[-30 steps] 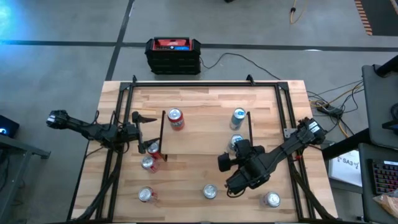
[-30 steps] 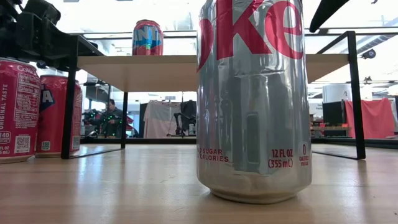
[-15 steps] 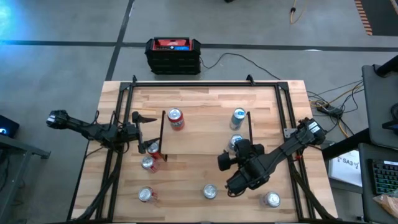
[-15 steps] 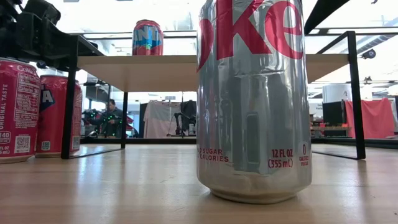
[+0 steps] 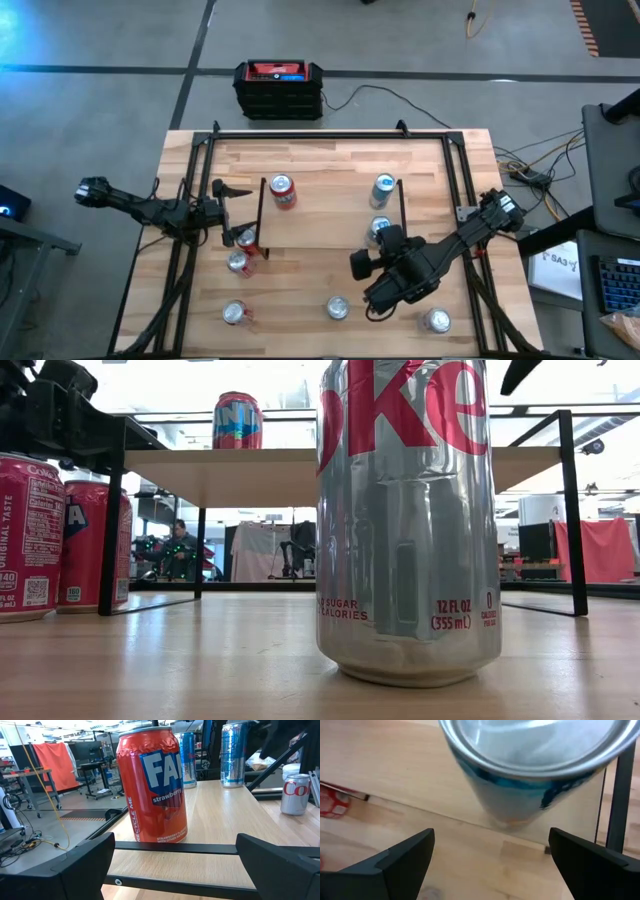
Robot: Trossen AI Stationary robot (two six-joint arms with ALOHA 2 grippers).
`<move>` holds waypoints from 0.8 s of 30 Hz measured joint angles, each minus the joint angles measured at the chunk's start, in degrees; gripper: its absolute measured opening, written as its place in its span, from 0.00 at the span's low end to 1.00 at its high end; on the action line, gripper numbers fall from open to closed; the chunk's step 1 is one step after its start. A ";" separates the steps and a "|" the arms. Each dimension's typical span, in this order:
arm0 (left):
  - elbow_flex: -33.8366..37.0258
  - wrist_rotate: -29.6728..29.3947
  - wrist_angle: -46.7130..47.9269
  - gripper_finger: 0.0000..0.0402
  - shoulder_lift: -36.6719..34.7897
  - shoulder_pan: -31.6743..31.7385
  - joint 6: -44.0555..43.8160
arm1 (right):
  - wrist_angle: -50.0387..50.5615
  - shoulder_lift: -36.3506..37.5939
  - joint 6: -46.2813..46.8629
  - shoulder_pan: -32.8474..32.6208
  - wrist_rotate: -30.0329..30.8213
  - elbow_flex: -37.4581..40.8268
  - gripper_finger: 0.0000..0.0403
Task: Place canned beverage on shelf
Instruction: Put the blue soda can on the shelf aligned with the other blue soda can
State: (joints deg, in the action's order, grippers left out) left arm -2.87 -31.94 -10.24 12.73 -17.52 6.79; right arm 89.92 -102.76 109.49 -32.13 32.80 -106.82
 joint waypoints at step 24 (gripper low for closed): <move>0.00 0.00 0.00 1.00 0.00 -0.02 0.00 | 0.09 -0.80 4.59 0.55 7.88 4.30 0.92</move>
State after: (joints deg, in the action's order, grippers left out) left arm -2.87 -31.94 -10.24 12.73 -17.54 6.79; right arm 90.01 -103.56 114.08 -31.58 40.68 -102.52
